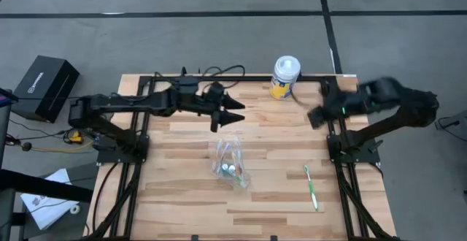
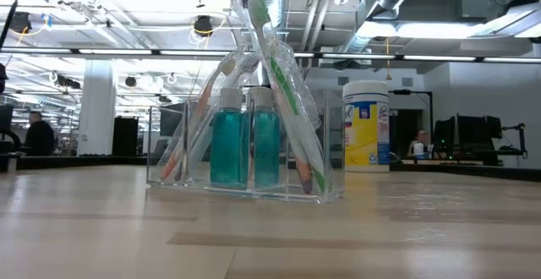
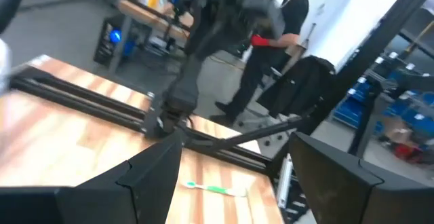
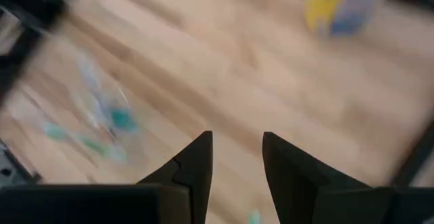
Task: Pick & Place toothbrushing station
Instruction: Put the green toothbrush into the transparent organizer
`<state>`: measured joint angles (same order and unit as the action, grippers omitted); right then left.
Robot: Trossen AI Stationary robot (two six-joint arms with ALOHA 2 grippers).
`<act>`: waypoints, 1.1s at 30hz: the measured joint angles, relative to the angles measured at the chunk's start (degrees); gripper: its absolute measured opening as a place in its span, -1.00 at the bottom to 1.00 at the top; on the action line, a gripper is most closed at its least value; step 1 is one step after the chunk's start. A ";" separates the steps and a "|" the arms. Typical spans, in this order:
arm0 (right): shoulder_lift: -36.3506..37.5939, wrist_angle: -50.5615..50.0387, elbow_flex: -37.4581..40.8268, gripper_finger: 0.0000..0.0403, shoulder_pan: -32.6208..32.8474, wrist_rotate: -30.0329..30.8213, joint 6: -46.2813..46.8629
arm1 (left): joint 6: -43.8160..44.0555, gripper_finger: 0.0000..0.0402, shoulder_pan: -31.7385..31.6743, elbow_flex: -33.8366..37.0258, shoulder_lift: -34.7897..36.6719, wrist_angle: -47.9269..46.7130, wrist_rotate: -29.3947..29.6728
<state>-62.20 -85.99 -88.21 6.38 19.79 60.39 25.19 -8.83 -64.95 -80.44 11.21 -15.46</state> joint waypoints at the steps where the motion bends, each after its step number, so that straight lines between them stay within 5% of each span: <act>1: 1.30 -0.56 3.94 -0.41 1.83 -0.04 3.81 | 0.43 0.34 0.30 -0.39 -0.89 0.28 -0.04; 5: 6.68 2.49 21.66 -0.41 9.89 -0.40 19.77 | 1.70 0.34 1.46 -0.32 -2.56 0.04 -0.47; 14: 13.52 30.19 51.32 -0.41 23.90 -3.43 44.06 | 2.58 0.34 1.58 -0.17 -3.99 -0.11 -0.98; 33: 9.45 39.35 61.53 -0.41 30.42 -7.65 55.79 | 3.70 0.34 0.97 -0.15 -4.13 -2.28 -0.96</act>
<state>-52.75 -46.65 -26.68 36.80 12.14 116.18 28.88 -7.86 -65.10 -84.58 8.93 -16.42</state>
